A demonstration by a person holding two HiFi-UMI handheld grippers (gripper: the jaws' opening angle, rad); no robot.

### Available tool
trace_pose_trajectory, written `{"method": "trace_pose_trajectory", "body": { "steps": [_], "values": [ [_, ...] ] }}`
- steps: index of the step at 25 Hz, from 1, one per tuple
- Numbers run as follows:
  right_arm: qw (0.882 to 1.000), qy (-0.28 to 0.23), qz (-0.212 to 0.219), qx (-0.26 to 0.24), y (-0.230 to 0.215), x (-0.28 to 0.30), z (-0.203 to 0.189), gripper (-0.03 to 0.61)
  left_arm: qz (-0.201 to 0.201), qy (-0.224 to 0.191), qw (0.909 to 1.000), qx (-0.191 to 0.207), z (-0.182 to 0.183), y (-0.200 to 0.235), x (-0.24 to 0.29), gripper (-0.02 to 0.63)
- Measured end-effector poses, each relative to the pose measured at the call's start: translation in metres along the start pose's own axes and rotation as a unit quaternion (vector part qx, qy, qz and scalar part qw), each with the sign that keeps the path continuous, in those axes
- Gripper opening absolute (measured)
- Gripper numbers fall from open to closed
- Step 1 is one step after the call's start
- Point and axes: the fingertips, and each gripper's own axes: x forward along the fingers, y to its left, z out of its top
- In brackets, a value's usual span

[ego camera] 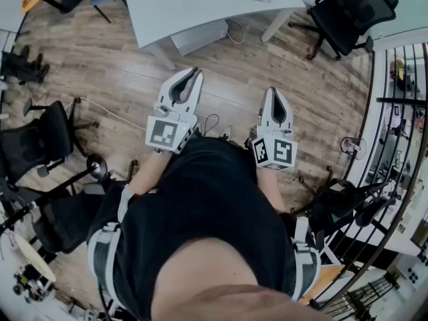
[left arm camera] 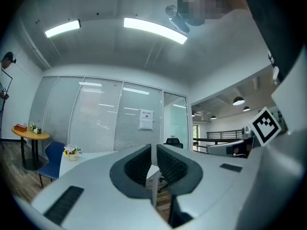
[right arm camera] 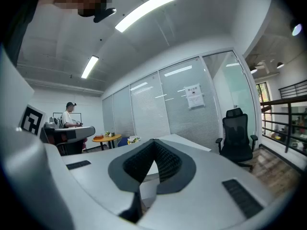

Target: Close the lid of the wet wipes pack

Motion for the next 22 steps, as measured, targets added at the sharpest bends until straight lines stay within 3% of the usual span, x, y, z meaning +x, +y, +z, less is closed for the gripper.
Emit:
{"method": "trace_pose_trajectory", "body": {
  "steps": [13,18,19,20,22],
  "values": [
    [1.000,-0.006,-0.003,-0.002,0.002,0.000,0.003,0.020,-0.003,-0.003,1.0000,0.001,0.001,-0.002,-0.001,0.052],
    [0.999,-0.053,-0.005,0.000,0.006,-0.005,0.025,0.023,-0.002,-0.006,1.0000,-0.001,0.002,0.001,-0.005,0.052],
    [0.998,-0.056,-0.004,0.000,0.007,-0.004,0.026,0.065,-0.002,-0.006,1.0000,-0.002,0.002,0.003,-0.007,0.052],
    [0.999,-0.052,-0.003,0.000,0.008,-0.002,0.024,0.158,-0.001,-0.006,1.0000,-0.004,0.001,0.005,-0.008,0.052],
    [0.999,-0.035,-0.007,-0.005,0.008,0.006,0.017,0.184,-0.002,-0.004,1.0000,-0.006,0.000,0.010,-0.011,0.052]
  ]
}}
